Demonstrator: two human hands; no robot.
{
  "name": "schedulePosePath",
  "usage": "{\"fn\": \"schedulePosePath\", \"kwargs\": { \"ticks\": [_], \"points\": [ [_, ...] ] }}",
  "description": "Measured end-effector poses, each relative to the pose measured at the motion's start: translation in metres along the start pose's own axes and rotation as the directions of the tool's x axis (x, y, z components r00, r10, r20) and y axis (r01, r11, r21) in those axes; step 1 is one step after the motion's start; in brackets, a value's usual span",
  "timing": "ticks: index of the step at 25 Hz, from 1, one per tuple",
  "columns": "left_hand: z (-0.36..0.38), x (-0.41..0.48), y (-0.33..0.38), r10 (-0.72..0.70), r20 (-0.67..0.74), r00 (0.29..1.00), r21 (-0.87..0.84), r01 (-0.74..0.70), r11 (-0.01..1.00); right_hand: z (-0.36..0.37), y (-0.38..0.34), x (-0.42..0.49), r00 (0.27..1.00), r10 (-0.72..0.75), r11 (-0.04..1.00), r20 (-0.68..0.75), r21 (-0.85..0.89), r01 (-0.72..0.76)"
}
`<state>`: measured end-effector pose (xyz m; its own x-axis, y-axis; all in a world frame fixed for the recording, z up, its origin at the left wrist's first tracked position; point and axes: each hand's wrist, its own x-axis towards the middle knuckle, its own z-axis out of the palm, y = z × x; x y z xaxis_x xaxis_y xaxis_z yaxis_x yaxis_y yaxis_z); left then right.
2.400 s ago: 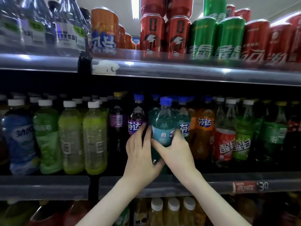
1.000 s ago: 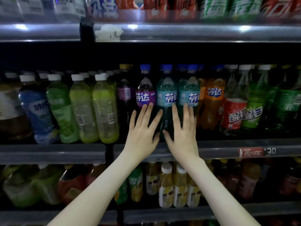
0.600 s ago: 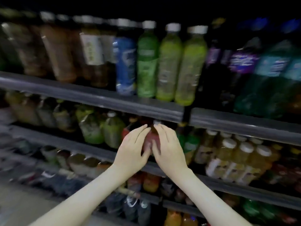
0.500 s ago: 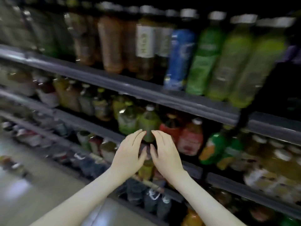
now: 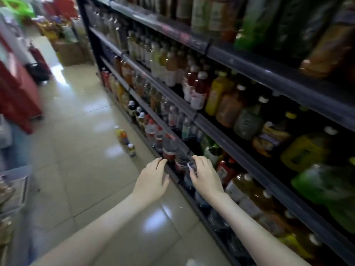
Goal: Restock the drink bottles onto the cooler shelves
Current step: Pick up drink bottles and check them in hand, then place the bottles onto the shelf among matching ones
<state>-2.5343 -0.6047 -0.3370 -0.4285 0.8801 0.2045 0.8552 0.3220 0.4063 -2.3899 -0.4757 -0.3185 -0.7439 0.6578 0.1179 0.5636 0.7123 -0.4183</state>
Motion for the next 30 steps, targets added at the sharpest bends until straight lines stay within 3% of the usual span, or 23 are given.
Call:
{"fn": "schedulePosePath", "kwargs": {
  "ticks": [5,12,15,24,27,30],
  "points": [
    [0.002,0.065,-0.141,-0.218,0.026,0.976,0.014,0.218,0.976,0.099,-0.033,0.149,0.99,-0.04,0.999,0.135,0.008,0.039],
    [0.01,0.226,-0.361,-0.407,0.093,0.909,0.067,0.402,0.913,0.243,-0.076,0.397,0.93,-0.035,0.999,0.365,0.05,0.018],
    [0.036,0.272,-0.45,-0.415,0.111,0.903,0.078,0.409,0.909,0.309,-0.092,0.479,0.884,-0.009,0.999,0.467,0.033,-0.008],
    [0.309,0.357,-0.768,-0.451,0.316,0.835,0.008,0.473,0.881,0.72,-0.052,0.632,0.719,0.249,0.953,0.649,-0.031,-0.302],
    [0.384,0.358,-0.841,-0.459,0.385,0.801,0.026,0.488,0.873,0.844,-0.02,0.653,0.622,0.234,0.968,0.747,-0.121,-0.219],
    [0.413,0.355,-0.865,-0.485,0.503,0.715,0.027,0.548,0.836,0.898,-0.007,0.663,0.655,0.219,0.974,0.723,-0.197,-0.108]
  ]
}}
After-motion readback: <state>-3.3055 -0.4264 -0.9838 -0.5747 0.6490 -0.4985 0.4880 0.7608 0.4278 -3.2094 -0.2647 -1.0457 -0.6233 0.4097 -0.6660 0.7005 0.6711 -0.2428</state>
